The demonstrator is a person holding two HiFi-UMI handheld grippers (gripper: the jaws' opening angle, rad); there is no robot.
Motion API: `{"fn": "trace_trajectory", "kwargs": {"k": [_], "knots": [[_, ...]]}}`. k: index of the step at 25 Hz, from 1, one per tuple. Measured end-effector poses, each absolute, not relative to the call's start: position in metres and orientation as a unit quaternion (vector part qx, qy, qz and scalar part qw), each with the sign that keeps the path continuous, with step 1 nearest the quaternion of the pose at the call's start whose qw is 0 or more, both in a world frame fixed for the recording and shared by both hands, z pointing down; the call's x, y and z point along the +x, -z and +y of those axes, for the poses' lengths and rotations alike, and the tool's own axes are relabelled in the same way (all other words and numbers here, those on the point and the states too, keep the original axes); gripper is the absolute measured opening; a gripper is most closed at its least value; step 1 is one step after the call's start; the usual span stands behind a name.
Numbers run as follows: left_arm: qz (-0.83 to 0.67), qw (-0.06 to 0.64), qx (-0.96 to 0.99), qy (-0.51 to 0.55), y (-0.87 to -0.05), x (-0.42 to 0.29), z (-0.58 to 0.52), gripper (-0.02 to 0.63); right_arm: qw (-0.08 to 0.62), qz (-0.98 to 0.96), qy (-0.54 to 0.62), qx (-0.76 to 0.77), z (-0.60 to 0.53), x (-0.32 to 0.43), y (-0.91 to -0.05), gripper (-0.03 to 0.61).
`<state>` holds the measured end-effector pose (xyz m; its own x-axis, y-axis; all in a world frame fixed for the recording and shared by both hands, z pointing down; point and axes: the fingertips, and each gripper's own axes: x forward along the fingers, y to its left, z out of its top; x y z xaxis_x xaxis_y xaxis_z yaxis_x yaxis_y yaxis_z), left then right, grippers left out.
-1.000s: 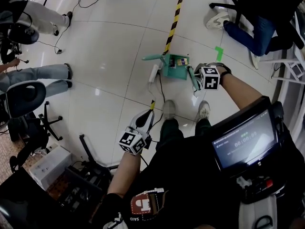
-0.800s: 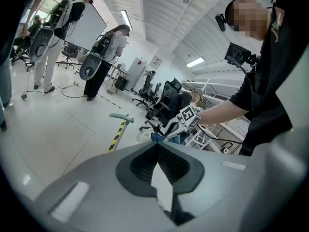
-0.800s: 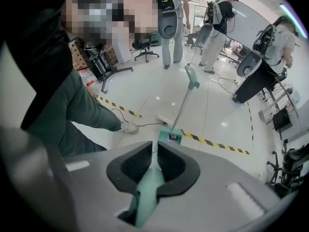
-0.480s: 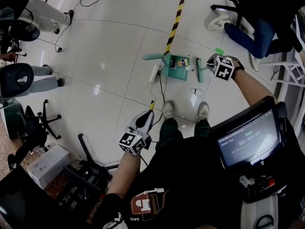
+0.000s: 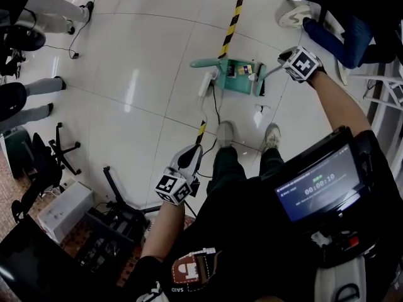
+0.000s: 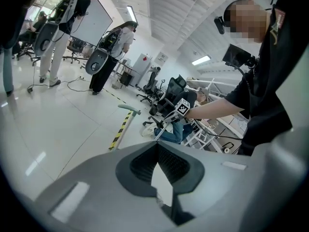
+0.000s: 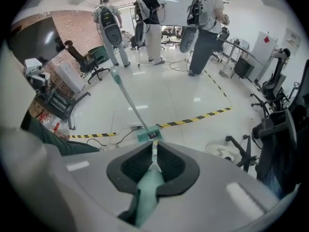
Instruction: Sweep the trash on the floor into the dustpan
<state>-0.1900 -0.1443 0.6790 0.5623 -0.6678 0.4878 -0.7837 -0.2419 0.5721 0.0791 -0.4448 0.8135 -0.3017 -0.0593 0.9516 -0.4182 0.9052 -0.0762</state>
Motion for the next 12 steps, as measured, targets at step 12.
{"fn": "trace_trajectory", "kwargs": {"k": [12], "knots": [[-0.468,0.411,0.779,-0.073,-0.689,-0.197,-0.140,-0.002,0.499,-0.849,-0.118,0.128,-0.442,0.020,-0.798,0.017]]}}
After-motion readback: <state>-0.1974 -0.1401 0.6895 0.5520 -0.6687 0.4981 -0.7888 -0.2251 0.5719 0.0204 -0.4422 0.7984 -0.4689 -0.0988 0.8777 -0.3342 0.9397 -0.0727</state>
